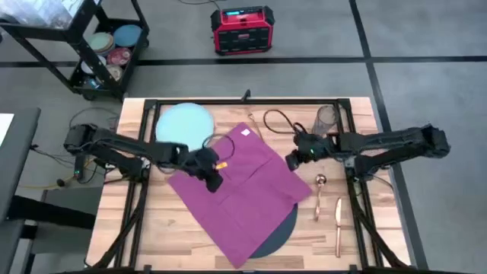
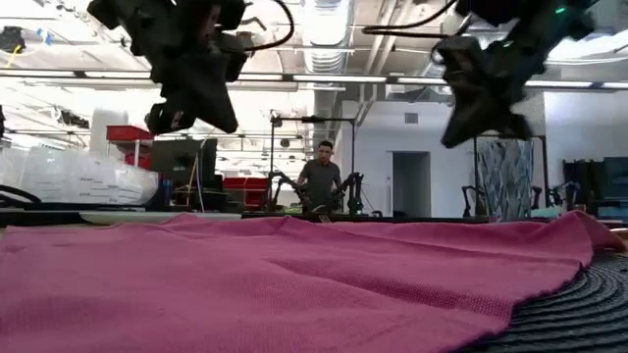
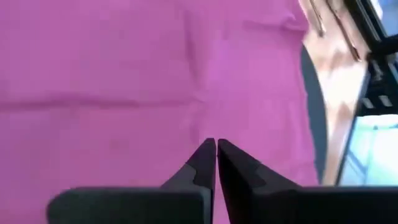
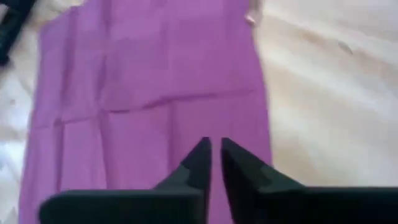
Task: Set table place
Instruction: Fold the pink table napkin
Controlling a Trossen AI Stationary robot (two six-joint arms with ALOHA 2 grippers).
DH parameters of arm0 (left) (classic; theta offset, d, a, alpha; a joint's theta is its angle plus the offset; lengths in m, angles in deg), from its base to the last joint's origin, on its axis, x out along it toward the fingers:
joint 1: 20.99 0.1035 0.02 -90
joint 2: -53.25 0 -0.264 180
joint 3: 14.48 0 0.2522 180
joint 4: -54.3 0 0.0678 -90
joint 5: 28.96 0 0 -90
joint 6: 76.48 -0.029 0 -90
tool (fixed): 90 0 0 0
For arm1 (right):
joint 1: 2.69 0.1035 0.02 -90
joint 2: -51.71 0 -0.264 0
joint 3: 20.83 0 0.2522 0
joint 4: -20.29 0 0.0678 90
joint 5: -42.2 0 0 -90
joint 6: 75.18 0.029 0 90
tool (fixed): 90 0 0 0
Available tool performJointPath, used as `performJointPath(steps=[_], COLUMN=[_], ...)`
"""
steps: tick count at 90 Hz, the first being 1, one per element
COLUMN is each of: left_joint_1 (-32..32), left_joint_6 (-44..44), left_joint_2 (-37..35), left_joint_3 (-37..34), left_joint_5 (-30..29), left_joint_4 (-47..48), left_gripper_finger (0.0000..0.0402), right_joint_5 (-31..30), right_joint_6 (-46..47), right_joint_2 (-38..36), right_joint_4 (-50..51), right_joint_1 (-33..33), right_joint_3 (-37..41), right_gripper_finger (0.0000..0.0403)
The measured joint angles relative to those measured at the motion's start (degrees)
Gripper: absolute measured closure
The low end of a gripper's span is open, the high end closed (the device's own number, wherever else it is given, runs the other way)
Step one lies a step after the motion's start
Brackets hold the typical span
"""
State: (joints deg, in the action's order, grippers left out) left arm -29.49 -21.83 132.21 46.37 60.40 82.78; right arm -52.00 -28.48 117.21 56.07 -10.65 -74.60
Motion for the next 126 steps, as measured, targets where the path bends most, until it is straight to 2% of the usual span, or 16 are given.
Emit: performJointPath(steps=[16, 38, 55, 81, 92, 102, 116, 126], left_joint_1=[-7.7, -14.9, -18.9, -26.1, -28.5, -29.8, -31.5, -32.2], left_joint_6=[11.8, 17.9, 19.2, 18.7, 19.2, 22.8, 30.9, 38.3], left_joint_2=[13.2, 27.9, 31.0, 28.0, 25.1, 18.5, 7.5, 2.6], left_joint_3=[1.5, 11.2, 15.8, 16.2, 15.8, 15.9, 16.0, 15.7], left_joint_5=[-0.1, 3.5, 8.2, 16.8, 17.4, 11.6, -5.8, -16.6], left_joint_4=[-14.1, -14.8, -4.6, 14.2, 22.8, 27.5, 29.7, 36.1], left_gripper_finger=[0.0401, 0.0401, 0.0401, 0.0401, 0.0401, 0.0402, 0.0402, 0.0402], right_joint_5=[11.6, 17.8, 17.9, 17.8, 17.8, 17.8, 18.6, 20.2], right_joint_6=[-7.9, -14.9, -15.7, -15.7, -15.7, -15.7, -16.0, -18.2], right_joint_2=[6.5, 13.9, 15.5, 14.1, 13.8, 13.8, 14.7, 19.3], right_joint_4=[-5.1, -4.5, -4.7, -4.7, -5.0, -6.2, -8.2, -9.2], right_joint_1=[-9.5, -12.7, -10.8, -8.9, -8.8, -8.8, -8.8, -8.8], right_joint_3=[0.0, 0.0, 0.0, 0.0, 0.0, 0.0, -3.1, -8.5], right_gripper_finger=[0.0402, 0.0403, 0.0403, 0.0403, 0.0403, 0.0403, 0.0403, 0.0403])
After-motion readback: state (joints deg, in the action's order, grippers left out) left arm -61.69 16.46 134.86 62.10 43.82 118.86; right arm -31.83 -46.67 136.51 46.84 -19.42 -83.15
